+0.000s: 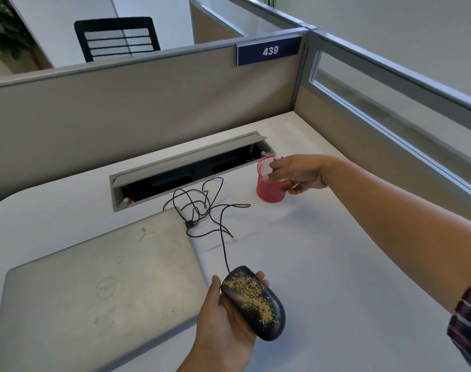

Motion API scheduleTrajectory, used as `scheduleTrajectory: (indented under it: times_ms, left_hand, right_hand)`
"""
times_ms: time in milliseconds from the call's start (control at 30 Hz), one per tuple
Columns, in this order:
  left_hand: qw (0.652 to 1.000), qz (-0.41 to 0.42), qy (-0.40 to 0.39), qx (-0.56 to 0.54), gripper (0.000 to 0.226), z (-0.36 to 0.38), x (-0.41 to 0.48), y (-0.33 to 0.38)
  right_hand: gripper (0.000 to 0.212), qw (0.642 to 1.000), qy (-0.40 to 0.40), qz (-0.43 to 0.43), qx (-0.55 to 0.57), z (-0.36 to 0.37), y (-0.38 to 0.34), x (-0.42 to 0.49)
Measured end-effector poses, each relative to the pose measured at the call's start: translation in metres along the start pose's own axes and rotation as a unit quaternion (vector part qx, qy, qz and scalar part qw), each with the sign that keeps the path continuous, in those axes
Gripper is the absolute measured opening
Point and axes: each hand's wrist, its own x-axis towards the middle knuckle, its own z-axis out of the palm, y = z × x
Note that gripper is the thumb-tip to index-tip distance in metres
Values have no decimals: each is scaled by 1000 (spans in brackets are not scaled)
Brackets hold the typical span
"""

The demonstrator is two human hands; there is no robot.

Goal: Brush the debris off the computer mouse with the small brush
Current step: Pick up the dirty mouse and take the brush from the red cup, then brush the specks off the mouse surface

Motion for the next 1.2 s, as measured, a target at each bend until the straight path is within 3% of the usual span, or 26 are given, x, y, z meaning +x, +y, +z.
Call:
scheduleTrajectory:
  times_ms: [200, 333, 467, 567, 700, 867, 1033, 1100, 1200]
  left_hand:
    - [999, 5, -35, -7, 66, -1, -21, 1]
    - [998, 7, -58, 4, 65, -4, -43, 0]
    - [997, 12, -73, 18, 63, -7, -65, -4]
    - [996, 8, -88, 17, 62, -15, -77, -9]
    - [994, -11, -100, 48, 61, -29, -96, -17]
    - [989, -47, -120, 69, 60, -46, -122, -31]
    - [986, -69, -126, 79, 58, -61, -140, -53]
    - [985, -85, -127, 86, 57, -66, -143, -65]
    - [980, -110, -133, 101, 57, -65, -152, -81]
  right_hand:
    - [50, 985, 138, -95, 35, -8, -10, -38]
    - [47, 936, 268, -170, 151, 0, 0, -89]
    - [51, 896, 281, -237, 249, 46, 44, -154]
    - [38, 882, 288, -212, 306, 99, 91, -202]
    - [16, 892, 273, -119, 339, 172, 145, -279]
    - [19, 826, 331, -106, 443, 241, 185, -358]
    - [49, 747, 414, -123, 506, 298, 210, -402]
    - [46, 737, 440, -117, 500, 317, 213, -415]
    - [46, 753, 420, -107, 495, 341, 217, -432]
